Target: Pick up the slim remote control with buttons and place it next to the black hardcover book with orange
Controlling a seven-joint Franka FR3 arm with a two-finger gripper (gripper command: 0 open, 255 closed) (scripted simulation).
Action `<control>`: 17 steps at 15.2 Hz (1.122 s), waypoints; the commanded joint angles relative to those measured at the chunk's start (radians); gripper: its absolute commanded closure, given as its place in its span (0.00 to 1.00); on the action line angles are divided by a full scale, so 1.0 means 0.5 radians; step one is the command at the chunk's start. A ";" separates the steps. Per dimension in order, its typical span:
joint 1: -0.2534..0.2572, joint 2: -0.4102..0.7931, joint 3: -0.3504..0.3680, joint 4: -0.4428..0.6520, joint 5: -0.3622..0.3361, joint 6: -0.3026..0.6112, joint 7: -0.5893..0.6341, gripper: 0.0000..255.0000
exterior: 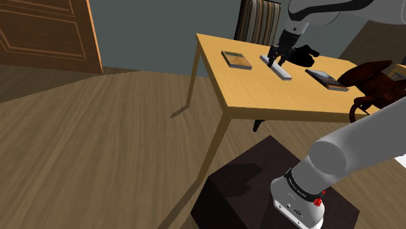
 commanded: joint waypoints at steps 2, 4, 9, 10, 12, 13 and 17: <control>-0.064 -0.026 -0.092 -0.027 -0.024 0.009 -0.149 1.00; -0.104 -0.022 -0.154 -0.017 -0.035 0.009 -0.247 1.00; -0.202 0.027 -0.311 0.045 -0.048 0.007 -0.499 1.00; -0.221 0.044 -0.343 0.064 -0.047 0.006 -0.551 1.00; -0.259 0.084 -0.407 0.109 -0.040 0.004 -0.657 1.00; -0.278 0.108 -0.439 0.134 -0.034 0.003 -0.710 1.00; -0.355 0.226 -0.566 0.261 0.010 -0.007 -0.933 1.00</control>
